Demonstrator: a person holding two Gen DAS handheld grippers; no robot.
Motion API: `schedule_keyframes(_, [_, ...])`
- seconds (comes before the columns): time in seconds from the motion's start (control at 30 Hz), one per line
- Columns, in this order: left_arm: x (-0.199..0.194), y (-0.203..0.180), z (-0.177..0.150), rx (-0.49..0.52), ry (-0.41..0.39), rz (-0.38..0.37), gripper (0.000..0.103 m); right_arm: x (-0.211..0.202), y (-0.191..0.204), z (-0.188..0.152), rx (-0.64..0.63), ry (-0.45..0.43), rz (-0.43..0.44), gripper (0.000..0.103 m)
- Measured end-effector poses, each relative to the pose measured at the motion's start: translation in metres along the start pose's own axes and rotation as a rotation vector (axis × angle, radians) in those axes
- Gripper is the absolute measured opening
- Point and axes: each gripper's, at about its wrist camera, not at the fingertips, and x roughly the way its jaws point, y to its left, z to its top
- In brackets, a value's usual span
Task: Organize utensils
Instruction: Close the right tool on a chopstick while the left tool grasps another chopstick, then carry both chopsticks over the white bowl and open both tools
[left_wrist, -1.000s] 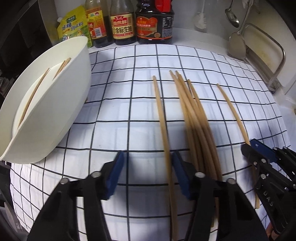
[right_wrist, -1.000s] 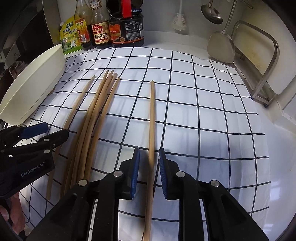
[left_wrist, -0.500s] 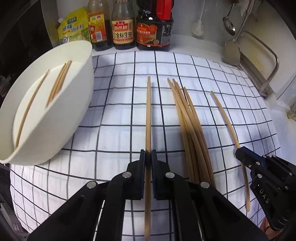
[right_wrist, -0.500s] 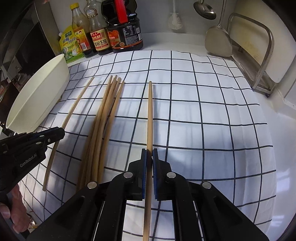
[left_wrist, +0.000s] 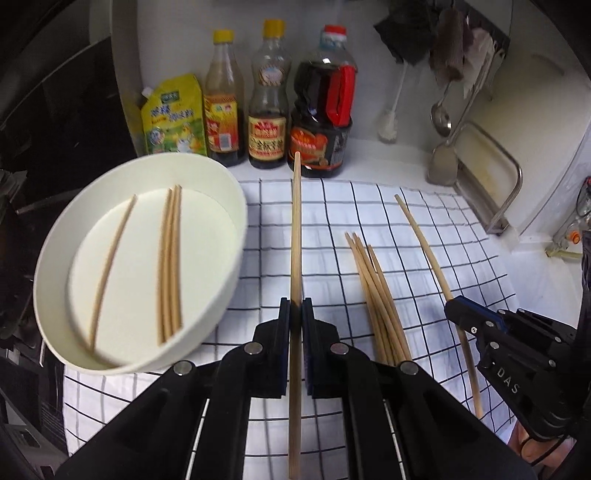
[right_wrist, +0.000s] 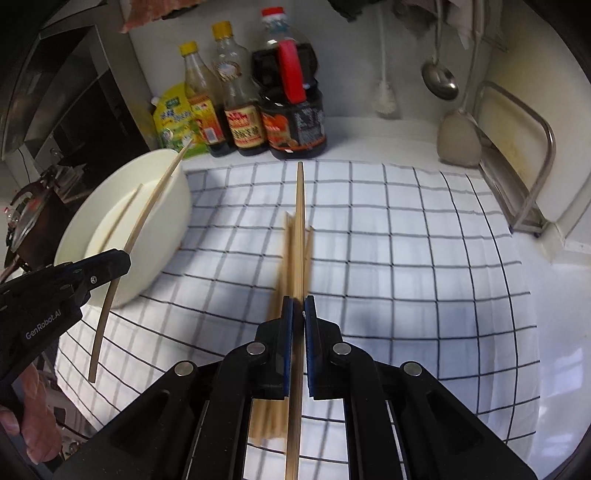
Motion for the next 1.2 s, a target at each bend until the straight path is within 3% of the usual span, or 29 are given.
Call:
schedule_keyframes(0.23, [-0.032, 0.057, 0.017, -0.022, -0.052, 0.040, 0.007, -0.005, 0.059, 0.037, -0.055, -0.046, 0.063, 0.006])
schedule_keyframes(0.43, [-0.042, 0.119, 0.036, -0.040, -0.077, 0.104, 0.007, 0.014, 0.121, 0.071, -0.105, -0.069, 0.140, 0.006])
schedule_keyframes(0.6, [-0.027, 0.163, 0.047, -0.040, -0.062, 0.141, 0.007, 0.048, 0.165, 0.095, -0.101, -0.051, 0.197, 0.006])
schedule_keyframes(0.8, [0.015, 0.197, 0.053, -0.080, 0.006, 0.124, 0.007, 0.101, 0.206, 0.106, -0.093, 0.027, 0.205, 0.006])
schedule_keyframes(1.0, [0.055, 0.212, 0.051, -0.097, 0.080, 0.121, 0.007, 0.142, 0.218, 0.105, -0.047, 0.108, 0.177, 0.006])
schedule_keyframes(1.2, [0.065, 0.219, 0.047, -0.127, 0.100, 0.068, 0.008, 0.152, 0.219, 0.104, -0.034, 0.123, 0.147, 0.006])
